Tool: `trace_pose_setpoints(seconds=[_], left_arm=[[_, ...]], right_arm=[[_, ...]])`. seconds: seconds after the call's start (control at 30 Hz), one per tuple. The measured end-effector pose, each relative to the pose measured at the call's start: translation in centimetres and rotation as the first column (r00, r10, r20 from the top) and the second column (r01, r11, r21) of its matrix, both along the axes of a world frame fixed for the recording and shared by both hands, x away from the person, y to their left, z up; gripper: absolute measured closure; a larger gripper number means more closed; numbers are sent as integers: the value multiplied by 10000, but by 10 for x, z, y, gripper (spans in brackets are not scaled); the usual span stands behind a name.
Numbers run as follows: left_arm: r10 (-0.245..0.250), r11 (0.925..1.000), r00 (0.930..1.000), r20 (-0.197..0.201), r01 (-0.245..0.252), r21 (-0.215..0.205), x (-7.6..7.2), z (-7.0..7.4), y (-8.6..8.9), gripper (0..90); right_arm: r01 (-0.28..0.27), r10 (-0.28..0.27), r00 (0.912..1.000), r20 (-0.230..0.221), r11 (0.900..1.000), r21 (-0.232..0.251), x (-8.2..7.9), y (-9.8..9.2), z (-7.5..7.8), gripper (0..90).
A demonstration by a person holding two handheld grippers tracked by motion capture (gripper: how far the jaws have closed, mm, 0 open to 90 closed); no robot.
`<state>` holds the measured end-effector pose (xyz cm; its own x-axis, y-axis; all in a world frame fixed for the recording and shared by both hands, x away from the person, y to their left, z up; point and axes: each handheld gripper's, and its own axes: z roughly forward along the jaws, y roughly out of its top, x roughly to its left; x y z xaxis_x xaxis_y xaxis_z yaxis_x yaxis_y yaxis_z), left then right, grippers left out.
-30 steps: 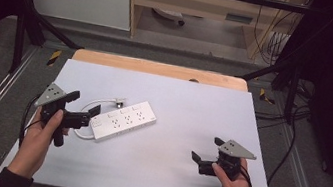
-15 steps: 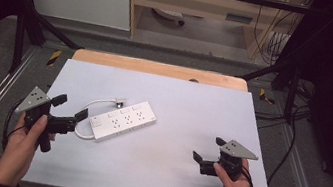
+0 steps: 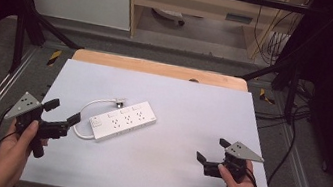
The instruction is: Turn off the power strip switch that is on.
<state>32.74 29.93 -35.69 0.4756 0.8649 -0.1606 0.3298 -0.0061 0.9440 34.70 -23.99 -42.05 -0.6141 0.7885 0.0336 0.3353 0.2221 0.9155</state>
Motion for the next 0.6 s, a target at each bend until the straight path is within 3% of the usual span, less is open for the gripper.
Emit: trace_pose_setpoints(seconds=[0.6], left_arm=[[-276, 9992, 9989, -390, 287, 293, -18, -29, -4, 59]], right_arm=[[98, -98, 9999, -64, 10000, -15, 2, -4, -2, 20]])
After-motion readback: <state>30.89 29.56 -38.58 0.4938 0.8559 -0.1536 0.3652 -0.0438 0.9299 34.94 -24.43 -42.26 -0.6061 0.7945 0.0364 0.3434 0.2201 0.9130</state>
